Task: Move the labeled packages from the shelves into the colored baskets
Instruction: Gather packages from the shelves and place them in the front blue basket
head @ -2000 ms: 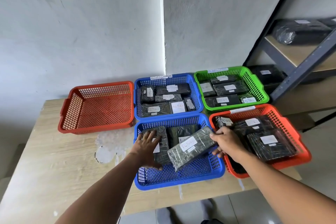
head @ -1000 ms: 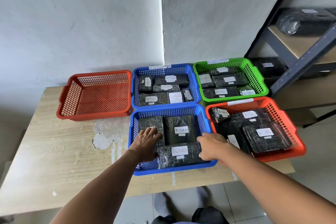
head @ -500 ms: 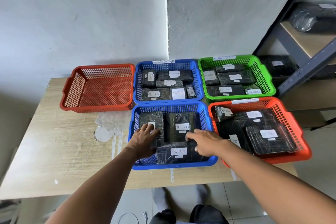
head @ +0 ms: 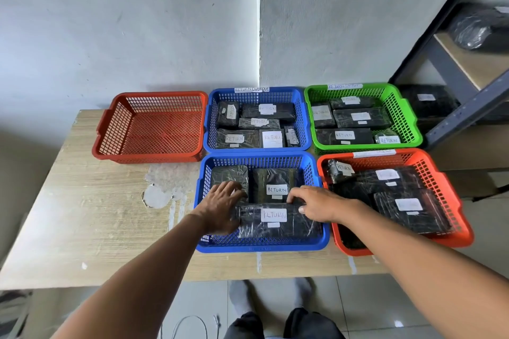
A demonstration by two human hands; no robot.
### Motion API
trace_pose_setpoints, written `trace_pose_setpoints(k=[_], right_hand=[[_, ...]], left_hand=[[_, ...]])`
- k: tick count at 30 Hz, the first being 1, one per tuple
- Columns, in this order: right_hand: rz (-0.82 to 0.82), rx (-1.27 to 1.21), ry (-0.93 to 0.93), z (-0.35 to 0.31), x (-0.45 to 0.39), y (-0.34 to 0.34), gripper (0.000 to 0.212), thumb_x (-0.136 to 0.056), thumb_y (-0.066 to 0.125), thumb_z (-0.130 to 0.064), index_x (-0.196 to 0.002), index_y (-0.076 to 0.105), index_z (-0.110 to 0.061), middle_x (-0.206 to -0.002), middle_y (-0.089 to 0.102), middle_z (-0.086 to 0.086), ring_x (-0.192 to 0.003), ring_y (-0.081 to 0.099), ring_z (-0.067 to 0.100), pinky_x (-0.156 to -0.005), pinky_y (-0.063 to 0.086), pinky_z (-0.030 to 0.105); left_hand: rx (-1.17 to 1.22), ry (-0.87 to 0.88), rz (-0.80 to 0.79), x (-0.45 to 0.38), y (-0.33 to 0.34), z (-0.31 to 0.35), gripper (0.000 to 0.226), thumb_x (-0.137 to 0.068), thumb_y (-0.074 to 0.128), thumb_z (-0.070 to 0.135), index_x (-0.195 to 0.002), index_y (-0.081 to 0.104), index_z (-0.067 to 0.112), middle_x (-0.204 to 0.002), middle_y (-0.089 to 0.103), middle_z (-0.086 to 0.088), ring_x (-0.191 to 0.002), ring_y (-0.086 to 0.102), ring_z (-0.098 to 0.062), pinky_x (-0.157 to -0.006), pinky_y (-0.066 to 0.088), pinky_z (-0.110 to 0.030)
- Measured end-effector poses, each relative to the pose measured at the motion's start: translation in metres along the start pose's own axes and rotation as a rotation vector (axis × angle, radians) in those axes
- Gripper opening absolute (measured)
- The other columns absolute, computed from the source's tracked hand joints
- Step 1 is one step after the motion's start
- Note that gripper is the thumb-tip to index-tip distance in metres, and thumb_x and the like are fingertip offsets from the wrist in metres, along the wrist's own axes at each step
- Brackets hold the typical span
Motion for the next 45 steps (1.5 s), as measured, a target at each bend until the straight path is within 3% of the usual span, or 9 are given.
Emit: trace_pose_setpoints(k=[5, 9, 13, 17, 22, 28, 32, 37, 45], right_hand=[[0.201, -0.119, 0.006, 0.011, 0.007, -0.019, 0.030, -0.094, 0.056, -0.015, -0.120, 0.059, -0.032, -0.110, 0.050, -0.007, -0.104, 0.053, 0.019, -0.089, 0.044, 0.036], [0.381, -0.237, 0.066, 0.032, 0.012, -0.033, 0.022, -0.096, 0.056, -0.014, -0.113, 0.063, -0.028, -0.102, 0.052, -0.005, -0.086, 0.054, 0.016, -0.064, 0.035, 0.027], [0.537, -0.368, 0.136, 0.052, 0.019, -0.039, 0.021, -0.094, 0.060, -0.009, -0.110, 0.067, -0.021, -0.104, 0.060, -0.001, -0.094, 0.058, 0.019, -0.068, 0.037, 0.024], [0.605, -0.513, 0.219, 0.065, 0.024, -0.036, 0.021, -0.094, 0.059, -0.009, -0.110, 0.066, -0.020, -0.115, 0.062, 0.001, -0.104, 0.058, 0.020, -0.084, 0.045, 0.032], [0.604, -0.550, 0.212, 0.068, 0.028, -0.032, 0.023, -0.096, 0.059, -0.010, -0.115, 0.067, -0.019, -0.115, 0.060, -0.003, -0.106, 0.055, 0.015, -0.081, 0.038, 0.027], [0.546, -0.554, 0.169, 0.060, 0.023, -0.027, 0.022, -0.095, 0.060, -0.012, -0.112, 0.067, -0.025, -0.104, 0.061, -0.010, -0.096, 0.058, 0.013, -0.069, 0.040, 0.023], [0.389, -0.511, 0.073, 0.049, 0.019, -0.024, 0.024, -0.095, 0.061, -0.009, -0.102, 0.067, -0.031, -0.097, 0.064, -0.006, -0.086, 0.062, 0.015, -0.072, 0.046, 0.028], [0.280, -0.352, -0.052, 0.029, 0.014, -0.023, 0.031, -0.089, 0.063, -0.010, -0.092, 0.066, -0.041, -0.096, 0.063, -0.006, -0.086, 0.063, 0.018, -0.083, 0.051, 0.039], [0.162, -0.175, -0.119, -0.004, 0.004, -0.002, 0.019, -0.090, 0.066, -0.019, -0.100, 0.062, -0.035, -0.105, 0.052, -0.015, -0.095, 0.056, 0.010, -0.085, 0.047, 0.032]], left_hand=[[0.280, -0.122, 0.152, -0.028, -0.014, 0.008, 0.039, -0.091, 0.042, 0.025, -0.124, 0.060, 0.016, -0.118, 0.059, -0.003, -0.110, 0.053, -0.020, -0.098, 0.050, -0.045], [0.702, -0.448, 0.192, -0.054, -0.028, 0.032, 0.023, -0.096, 0.048, 0.010, -0.111, 0.065, 0.012, -0.096, 0.065, -0.002, -0.076, 0.062, -0.016, -0.067, 0.056, -0.033], [0.843, -0.623, 0.079, -0.073, -0.022, 0.048, 0.024, -0.094, 0.051, 0.009, -0.114, 0.065, 0.007, -0.103, 0.067, -0.010, -0.090, 0.065, -0.023, -0.082, 0.058, -0.037], [0.818, -0.713, 0.038, -0.085, -0.019, 0.060, 0.019, -0.084, 0.057, 0.009, -0.099, 0.065, 0.002, -0.096, 0.069, -0.013, -0.089, 0.067, -0.028, -0.082, 0.060, -0.038], [0.850, -0.763, 0.033, -0.093, -0.022, 0.065, 0.003, -0.080, 0.058, 0.009, -0.081, 0.060, 0.009, -0.090, 0.069, -0.012, -0.088, 0.068, -0.028, -0.083, 0.060, -0.039], [0.573, -0.623, 0.151, -0.082, -0.022, 0.046, 0.021, -0.090, 0.056, 0.025, -0.103, 0.064, 0.010, -0.105, 0.060, -0.008, -0.091, 0.062, -0.025, -0.081, 0.057, -0.038], [0.181, -0.489, 0.027, -0.061, -0.016, 0.020, 0.050, -0.086, 0.062, 0.038, -0.132, 0.051, 0.025, -0.129, 0.047, -0.006, -0.122, 0.045, -0.025, -0.110, 0.041, -0.044], [0.091, -0.236, -0.035, -0.041, -0.014, -0.009, 0.060, -0.092, 0.062, 0.044, -0.147, 0.043, 0.031, -0.158, 0.031, -0.004, -0.146, 0.027, -0.027, -0.123, 0.020, -0.045], [0.005, -0.212, -0.173, -0.030, -0.006, -0.026, 0.083, -0.090, 0.057, 0.060, -0.158, 0.020, 0.031, -0.168, 0.006, -0.009, -0.154, 0.013, -0.030, -0.124, 0.015, -0.047]])
Point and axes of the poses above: each hand's wrist, its own x-axis away from the middle knuckle, its own y-axis out of the palm, z = x × y, the point moved 2 cm from there along -x, towards the middle knuckle
